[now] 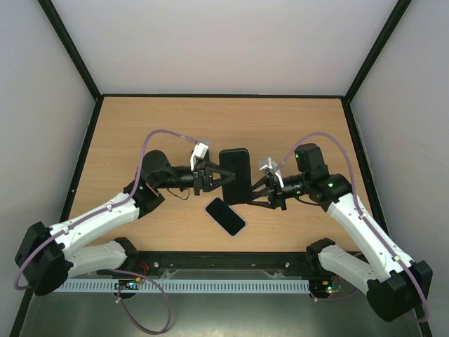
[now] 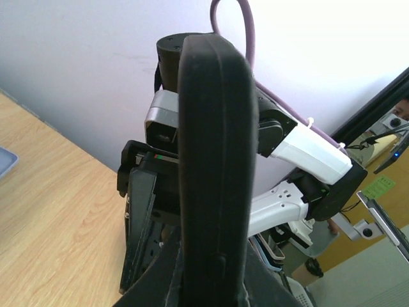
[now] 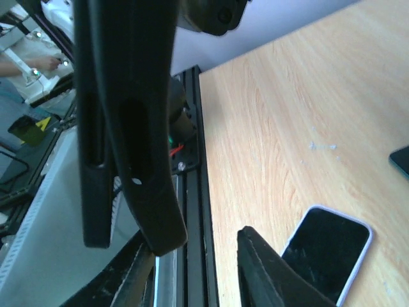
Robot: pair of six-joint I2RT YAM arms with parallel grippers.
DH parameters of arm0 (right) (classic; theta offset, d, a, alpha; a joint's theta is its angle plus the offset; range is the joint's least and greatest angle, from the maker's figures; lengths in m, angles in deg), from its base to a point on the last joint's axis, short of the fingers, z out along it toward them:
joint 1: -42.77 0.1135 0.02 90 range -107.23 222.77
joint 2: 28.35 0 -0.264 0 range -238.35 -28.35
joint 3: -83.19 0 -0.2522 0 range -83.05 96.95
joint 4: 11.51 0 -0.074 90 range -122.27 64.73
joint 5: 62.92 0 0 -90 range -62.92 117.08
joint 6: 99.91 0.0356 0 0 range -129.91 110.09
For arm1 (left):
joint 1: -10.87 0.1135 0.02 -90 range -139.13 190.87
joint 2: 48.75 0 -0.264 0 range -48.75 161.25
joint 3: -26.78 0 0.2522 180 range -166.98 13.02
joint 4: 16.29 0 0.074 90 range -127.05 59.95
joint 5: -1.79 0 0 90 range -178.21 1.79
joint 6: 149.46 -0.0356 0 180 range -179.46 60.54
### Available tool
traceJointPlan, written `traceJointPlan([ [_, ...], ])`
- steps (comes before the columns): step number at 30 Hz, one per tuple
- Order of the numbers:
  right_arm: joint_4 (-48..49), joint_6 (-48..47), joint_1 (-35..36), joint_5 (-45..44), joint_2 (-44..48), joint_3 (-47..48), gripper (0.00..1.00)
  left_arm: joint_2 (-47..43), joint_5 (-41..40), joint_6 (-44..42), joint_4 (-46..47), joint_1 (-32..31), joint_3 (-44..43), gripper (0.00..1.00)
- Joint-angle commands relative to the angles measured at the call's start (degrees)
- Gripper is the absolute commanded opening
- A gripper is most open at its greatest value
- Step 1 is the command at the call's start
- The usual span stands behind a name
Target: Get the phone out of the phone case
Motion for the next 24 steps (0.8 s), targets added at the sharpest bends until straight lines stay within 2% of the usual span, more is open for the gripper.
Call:
traceJointPlan([
  [1, 18.1, 14.8, -1.5, -3.0, 1.6, 2.3, 0.35, -1.2, 9.5, 2.0, 2.7, -4.9, -1.9, 0.03],
  [6, 26.3, 26.4, -1.9, -0.4, 2.1, 1.8, 0.56, 0.7, 7.9, 0.1, 1.7, -7.0, -1.5, 0.03],
  [9, 27.1, 28.8, -1.9, 2.9, 2.0, 2.0, 0.61, 1.7, 6.6, 0.2, 2.4, -7.4, -1.0, 0.03],
  [11, 26.8, 29.4, -1.8, 3.5, 2.4, 2.0, 0.53, 2.6, 5.3, 0.7, 3.5, -7.4, -0.9, 0.03],
  [18, 21.4, 33.0, -1.9, 4.9, 5.7, 2.3, 0.04, 6.9, -1.9, 0.8, 3.4, -6.3, -3.9, 0.05],
  [19, 19.9, 33.6, -1.9, 3.6, 6.4, 2.3, 0.02, 7.1, -3.4, 0.9, 3.2, -5.8, -4.5, 0.07],
  [20, 18.4, 34.4, -1.9, 2.0, 6.9, 2.3, 0.02, 7.1, -5.1, 0.6, 2.7, -5.0, -5.1, 0.12],
  [22, 14.8, 35.8, -2.0, -2.5, 7.7, 2.6, 0.02, 6.4, -10.4, -0.4, 1.5, -3.2, -5.6, 0.34],
  [24, 11.3, 37.4, -2.1, -7.3, 8.2, 2.7, 0.02, 3.9, -17.3, -2.0, -1.6, -1.3, -5.9, 0.50],
])
